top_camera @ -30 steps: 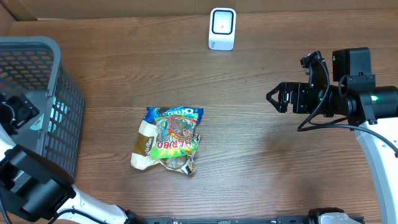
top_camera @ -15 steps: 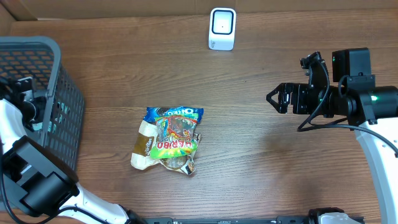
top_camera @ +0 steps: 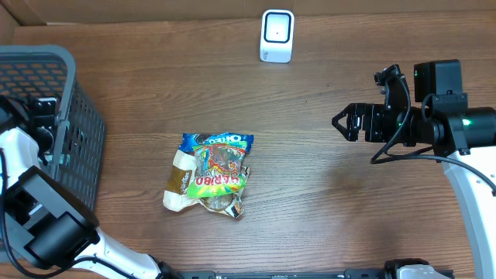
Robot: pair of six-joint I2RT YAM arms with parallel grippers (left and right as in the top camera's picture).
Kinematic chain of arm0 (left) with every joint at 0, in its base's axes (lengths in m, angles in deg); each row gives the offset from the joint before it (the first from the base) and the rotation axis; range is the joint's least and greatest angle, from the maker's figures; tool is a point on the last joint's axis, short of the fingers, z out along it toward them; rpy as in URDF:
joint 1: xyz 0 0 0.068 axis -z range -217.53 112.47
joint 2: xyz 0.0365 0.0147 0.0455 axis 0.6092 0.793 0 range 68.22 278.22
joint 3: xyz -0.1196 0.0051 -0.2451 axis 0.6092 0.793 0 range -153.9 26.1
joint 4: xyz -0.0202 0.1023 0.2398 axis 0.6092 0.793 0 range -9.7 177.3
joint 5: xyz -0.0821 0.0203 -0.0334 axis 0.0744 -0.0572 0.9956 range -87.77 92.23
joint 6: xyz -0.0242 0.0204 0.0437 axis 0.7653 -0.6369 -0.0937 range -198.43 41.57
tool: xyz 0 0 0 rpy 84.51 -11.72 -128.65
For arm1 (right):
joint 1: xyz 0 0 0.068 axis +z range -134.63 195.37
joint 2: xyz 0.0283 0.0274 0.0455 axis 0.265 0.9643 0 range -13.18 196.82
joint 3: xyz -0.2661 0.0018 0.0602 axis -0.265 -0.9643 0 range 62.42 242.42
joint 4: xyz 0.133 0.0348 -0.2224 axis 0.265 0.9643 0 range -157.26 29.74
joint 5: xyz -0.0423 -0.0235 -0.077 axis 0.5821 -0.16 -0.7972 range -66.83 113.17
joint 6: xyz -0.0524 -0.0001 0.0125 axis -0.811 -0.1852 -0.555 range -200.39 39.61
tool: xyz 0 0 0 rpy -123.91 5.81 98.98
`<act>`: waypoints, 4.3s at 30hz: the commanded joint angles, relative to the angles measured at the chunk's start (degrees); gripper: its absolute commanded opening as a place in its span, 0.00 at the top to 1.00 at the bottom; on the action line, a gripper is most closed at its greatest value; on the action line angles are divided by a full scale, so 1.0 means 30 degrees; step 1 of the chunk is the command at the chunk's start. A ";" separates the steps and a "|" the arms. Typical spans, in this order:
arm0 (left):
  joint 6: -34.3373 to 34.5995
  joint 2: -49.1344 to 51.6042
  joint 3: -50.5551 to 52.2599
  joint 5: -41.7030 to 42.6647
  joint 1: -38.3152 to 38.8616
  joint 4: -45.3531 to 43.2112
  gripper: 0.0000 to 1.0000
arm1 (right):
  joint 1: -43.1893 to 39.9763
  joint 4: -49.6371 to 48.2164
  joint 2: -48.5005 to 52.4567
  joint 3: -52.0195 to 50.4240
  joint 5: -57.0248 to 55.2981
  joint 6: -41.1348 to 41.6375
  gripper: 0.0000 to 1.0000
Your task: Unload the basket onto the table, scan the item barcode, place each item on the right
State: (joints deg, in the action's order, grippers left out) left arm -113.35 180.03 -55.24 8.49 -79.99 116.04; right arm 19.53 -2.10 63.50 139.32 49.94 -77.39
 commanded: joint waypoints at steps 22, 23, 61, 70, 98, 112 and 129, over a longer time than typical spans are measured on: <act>0.7417 -0.0459 -0.0918 0.0117 0.0051 0.1027 0.96 | 0.0109 -0.0262 -0.0051 0.0102 0.0109 0.0051 0.00; 0.8182 -0.0583 -0.1676 0.0066 0.0044 0.1763 0.96 | 0.0109 -0.0262 -0.0051 0.0102 0.0117 0.0051 0.00; 1.2575 -0.5639 -0.6127 0.4277 1.6640 1.3559 0.96 | -0.0452 -0.1559 -0.0051 0.0189 0.0109 0.0058 0.01; 1.3872 -0.1778 -0.3504 0.4211 2.1507 1.1431 0.96 | -0.2688 -0.1042 -0.0051 0.0619 0.0117 0.0066 0.01; 1.3872 0.0299 -1.2757 0.3927 2.0356 1.4134 0.35 | -0.0860 -0.1122 0.0605 -0.0168 0.0117 0.3526 0.45; 1.3916 0.0321 -1.3260 0.4554 1.8520 1.4018 0.50 | 0.6470 -0.3373 0.4357 -0.2470 0.0933 0.4524 0.96; 1.3916 0.0321 -1.3260 0.4211 1.8527 1.3937 0.50 | 0.8903 -0.7337 0.8160 -0.3759 0.1188 0.8357 0.96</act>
State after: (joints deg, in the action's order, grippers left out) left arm -71.47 181.14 -94.01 21.10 -24.27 158.01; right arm 45.45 -24.04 85.34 129.40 52.95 -56.38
